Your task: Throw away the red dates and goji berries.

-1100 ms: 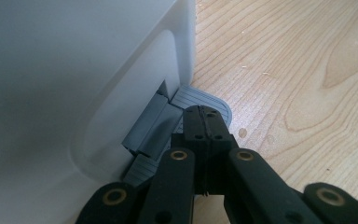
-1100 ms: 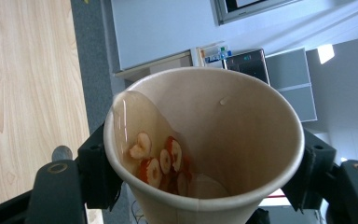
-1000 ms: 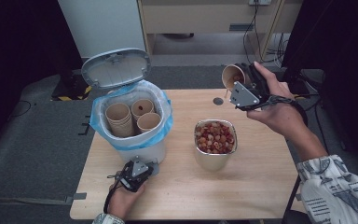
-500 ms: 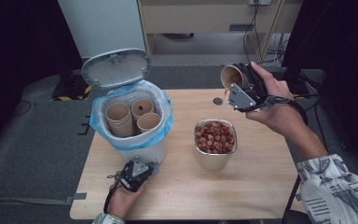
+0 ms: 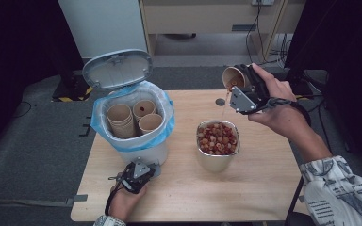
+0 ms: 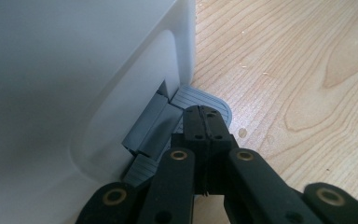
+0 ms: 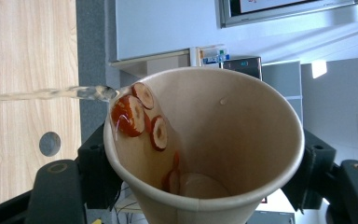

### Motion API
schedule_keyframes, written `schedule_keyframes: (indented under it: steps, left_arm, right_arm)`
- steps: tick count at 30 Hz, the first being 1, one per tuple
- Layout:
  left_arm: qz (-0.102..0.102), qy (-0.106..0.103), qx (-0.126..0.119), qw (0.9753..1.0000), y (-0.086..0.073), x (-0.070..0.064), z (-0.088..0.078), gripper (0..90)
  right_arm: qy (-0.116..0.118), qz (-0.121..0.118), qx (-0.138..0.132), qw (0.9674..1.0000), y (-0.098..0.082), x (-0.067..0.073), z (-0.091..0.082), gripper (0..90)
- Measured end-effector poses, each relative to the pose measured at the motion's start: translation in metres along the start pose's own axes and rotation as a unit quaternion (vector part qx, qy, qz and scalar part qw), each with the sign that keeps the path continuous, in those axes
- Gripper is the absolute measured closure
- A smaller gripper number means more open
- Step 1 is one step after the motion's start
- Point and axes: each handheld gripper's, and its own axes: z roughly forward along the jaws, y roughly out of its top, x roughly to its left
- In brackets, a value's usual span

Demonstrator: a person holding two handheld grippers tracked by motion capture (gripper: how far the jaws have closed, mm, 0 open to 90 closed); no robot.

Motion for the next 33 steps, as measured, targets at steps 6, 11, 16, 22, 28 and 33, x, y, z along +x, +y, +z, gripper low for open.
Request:
schedule_keyframes:
  steps: [6, 11, 16, 22, 28, 33]
  left_arm:
    - [0.000, 0.000, 0.000, 1.0000, 0.000, 0.000, 0.000, 89.9]
    - [0.000, 0.000, 0.000, 1.0000, 0.000, 0.000, 0.000, 89.9]
    - [0.000, 0.000, 0.000, 1.0000, 0.000, 0.000, 0.000, 89.9]
    - [-0.001, 0.000, 0.000, 1.0000, 0.000, 0.000, 0.000, 89.9]
    - [-0.001, 0.000, 0.000, 1.0000, 0.000, 0.000, 0.000, 89.9]
    - [-0.001, 0.000, 0.000, 1.0000, 0.000, 0.000, 0.000, 89.9]
  right_arm:
    - [-0.003, 0.000, -0.001, 1.0000, 0.000, -0.002, -0.002, 27.6]
    - [-0.003, -0.006, -0.004, 1.0000, 0.003, -0.002, -0.003, 27.6]
    - [0.001, -0.024, 0.000, 0.9997, 0.004, 0.000, -0.003, 27.6]
    - [-0.003, -0.053, 0.005, 0.9986, 0.007, -0.001, -0.005, 27.6]
    - [-0.005, -0.065, 0.010, 0.9978, 0.009, -0.003, -0.007, 27.7]
    - [-0.005, -0.072, 0.008, 0.9974, 0.010, -0.001, -0.007, 27.7]
